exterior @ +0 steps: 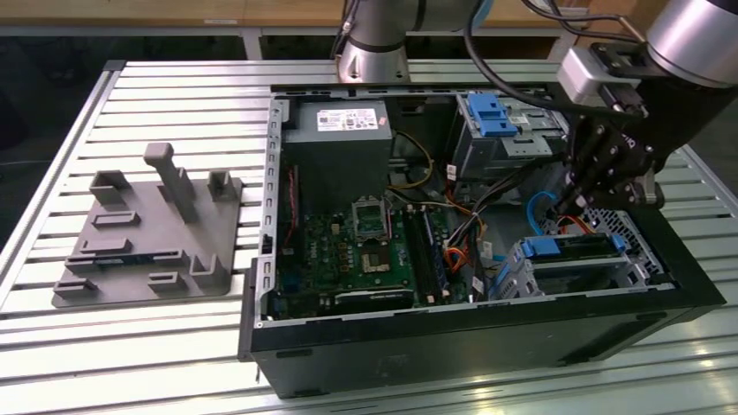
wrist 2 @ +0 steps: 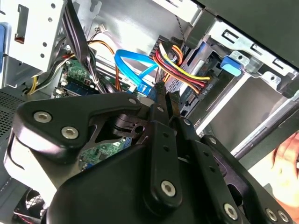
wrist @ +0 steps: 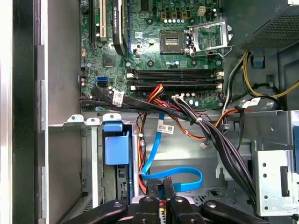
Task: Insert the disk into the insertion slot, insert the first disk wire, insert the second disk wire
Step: 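Insert the second disk wire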
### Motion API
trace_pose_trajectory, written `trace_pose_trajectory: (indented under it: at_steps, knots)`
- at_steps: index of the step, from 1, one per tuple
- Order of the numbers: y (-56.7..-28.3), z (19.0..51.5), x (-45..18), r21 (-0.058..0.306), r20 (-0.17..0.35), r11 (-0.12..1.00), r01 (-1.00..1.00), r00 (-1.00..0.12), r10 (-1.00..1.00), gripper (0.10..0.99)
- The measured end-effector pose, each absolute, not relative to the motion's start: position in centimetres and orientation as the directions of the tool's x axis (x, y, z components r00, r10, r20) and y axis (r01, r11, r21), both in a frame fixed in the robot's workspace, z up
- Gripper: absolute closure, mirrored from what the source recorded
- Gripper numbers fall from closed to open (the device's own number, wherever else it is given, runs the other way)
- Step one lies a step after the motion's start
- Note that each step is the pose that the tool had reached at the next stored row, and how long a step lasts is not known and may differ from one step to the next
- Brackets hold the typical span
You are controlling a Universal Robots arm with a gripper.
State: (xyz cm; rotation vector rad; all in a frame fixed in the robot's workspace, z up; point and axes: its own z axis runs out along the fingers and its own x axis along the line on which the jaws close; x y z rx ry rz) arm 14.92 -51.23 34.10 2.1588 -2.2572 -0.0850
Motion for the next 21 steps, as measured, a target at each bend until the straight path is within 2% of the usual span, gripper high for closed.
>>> trace_pose_trajectory:
  at_steps: [21]
  knots:
    - [-54.0, 34.1, 15.2, 0.052, -0.056, 0.043, -0.998, -0.046, -0.997, 0.929]
